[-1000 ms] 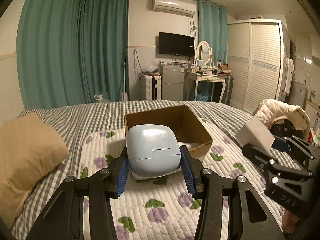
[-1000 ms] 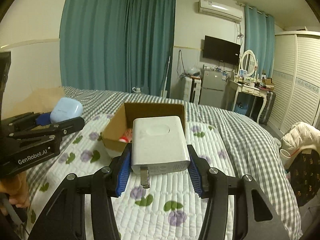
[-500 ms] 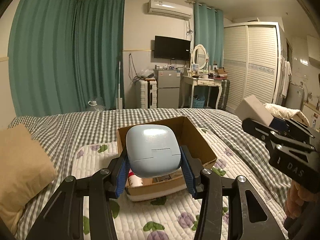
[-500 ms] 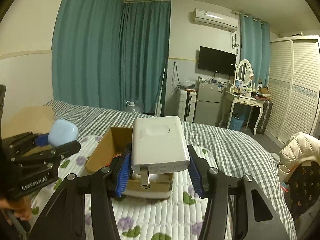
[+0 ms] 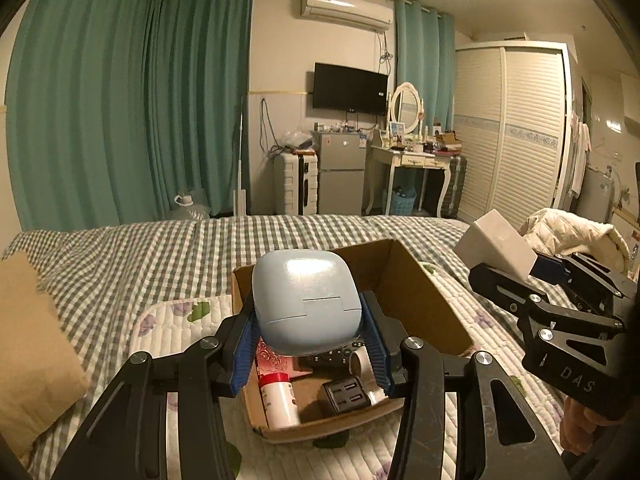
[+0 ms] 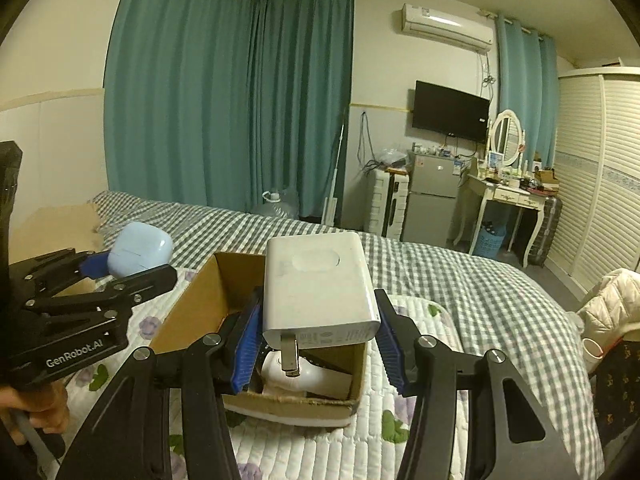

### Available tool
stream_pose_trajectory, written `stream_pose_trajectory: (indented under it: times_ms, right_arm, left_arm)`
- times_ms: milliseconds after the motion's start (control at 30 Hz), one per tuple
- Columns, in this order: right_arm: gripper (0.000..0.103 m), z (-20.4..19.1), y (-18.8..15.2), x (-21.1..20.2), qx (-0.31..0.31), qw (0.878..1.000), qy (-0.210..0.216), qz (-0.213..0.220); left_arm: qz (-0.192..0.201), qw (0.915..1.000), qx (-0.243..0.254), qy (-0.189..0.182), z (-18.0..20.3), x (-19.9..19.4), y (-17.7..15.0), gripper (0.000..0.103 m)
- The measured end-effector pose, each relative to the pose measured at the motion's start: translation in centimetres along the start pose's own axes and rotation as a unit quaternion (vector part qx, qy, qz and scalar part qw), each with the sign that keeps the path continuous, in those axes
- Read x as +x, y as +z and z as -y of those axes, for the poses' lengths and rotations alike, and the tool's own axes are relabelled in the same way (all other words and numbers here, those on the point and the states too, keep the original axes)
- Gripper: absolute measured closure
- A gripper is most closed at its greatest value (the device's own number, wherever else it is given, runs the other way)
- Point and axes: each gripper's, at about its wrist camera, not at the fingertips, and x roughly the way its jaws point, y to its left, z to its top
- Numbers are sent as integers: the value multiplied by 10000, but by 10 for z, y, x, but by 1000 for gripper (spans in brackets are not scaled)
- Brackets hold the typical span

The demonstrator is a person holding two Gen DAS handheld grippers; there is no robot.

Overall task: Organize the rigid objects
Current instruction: 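Lower the earbud case into the box with the left gripper while the right gripper releases the charger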

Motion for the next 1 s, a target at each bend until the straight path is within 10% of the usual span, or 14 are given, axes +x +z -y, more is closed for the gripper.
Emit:
stream_pose_trajectory:
  times_ms: [1000]
  right_arm:
    - [52, -7, -32, 161, -750, 9862, 3, -1479]
  left_arm:
    - [-1468, 9887, -244, 192, -24, 140, -12, 54]
